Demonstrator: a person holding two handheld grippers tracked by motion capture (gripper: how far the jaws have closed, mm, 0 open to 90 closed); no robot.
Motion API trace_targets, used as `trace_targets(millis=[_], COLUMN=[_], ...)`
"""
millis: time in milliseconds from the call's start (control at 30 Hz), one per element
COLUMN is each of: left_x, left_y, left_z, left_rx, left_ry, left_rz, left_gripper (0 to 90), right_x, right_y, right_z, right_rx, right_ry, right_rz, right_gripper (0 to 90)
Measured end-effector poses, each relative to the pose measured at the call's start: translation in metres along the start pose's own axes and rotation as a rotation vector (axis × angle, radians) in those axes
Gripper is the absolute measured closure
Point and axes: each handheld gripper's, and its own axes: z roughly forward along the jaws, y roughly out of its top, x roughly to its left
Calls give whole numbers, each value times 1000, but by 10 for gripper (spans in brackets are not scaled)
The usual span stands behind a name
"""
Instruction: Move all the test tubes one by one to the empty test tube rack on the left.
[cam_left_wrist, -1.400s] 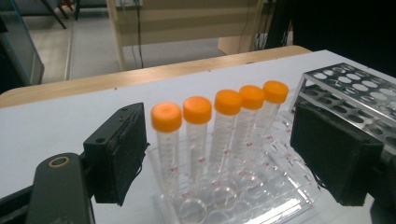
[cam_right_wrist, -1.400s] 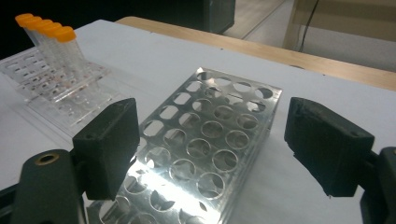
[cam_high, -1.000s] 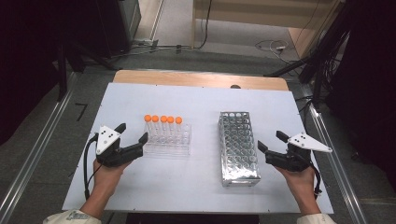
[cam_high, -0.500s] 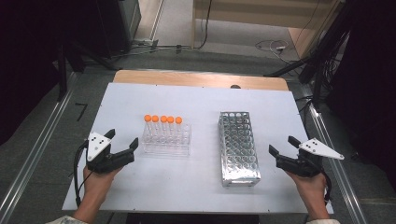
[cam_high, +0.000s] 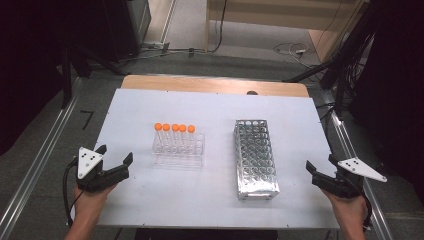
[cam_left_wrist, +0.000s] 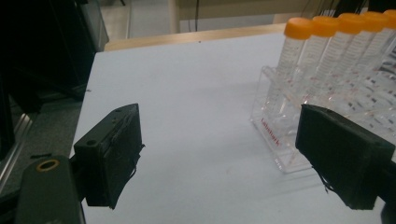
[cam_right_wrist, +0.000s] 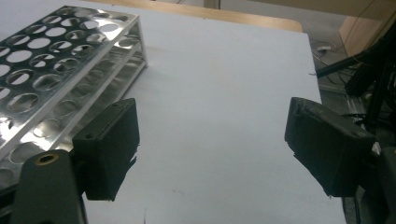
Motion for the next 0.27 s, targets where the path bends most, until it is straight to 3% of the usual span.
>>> trace_targets(millis=[133,267], left_x=[9,16], left_y=[-7,-11], left_z=[2,6], left_rx=[43,77], left_ry=[3,8], left_rz=[-21,-68], left_gripper=[134,111], right_x=[-5,-8], right_y=[-4,-9], right_z=[-4,-5], right_rx=[8,19], right_ry=[-43,-56], right_rz=[9,22], right_gripper=[164,156])
